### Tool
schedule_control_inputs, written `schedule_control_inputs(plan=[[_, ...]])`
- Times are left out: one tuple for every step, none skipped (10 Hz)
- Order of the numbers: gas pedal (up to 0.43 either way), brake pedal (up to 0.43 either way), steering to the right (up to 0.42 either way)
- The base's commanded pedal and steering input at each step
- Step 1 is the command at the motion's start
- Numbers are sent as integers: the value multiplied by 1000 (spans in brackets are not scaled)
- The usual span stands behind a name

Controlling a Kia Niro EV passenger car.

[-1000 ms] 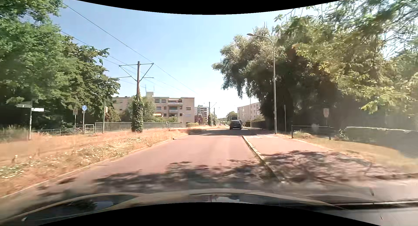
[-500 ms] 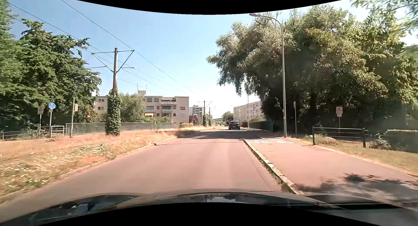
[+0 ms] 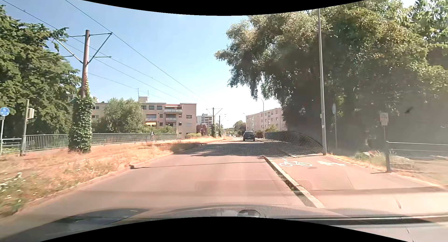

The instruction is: Follow the waypoints while adhering to traffic rules and regulations

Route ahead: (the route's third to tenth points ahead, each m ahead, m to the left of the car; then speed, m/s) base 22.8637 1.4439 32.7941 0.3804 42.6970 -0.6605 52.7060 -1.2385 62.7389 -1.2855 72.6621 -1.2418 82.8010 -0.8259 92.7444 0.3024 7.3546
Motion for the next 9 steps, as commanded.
schedule_control_inputs(plan=[[87,0,25],[87,0,25],[87,0,25],[87,0,25],[87,0,25],[87,0,25],[87,0,25],[87,0,25],[87,0,26]])
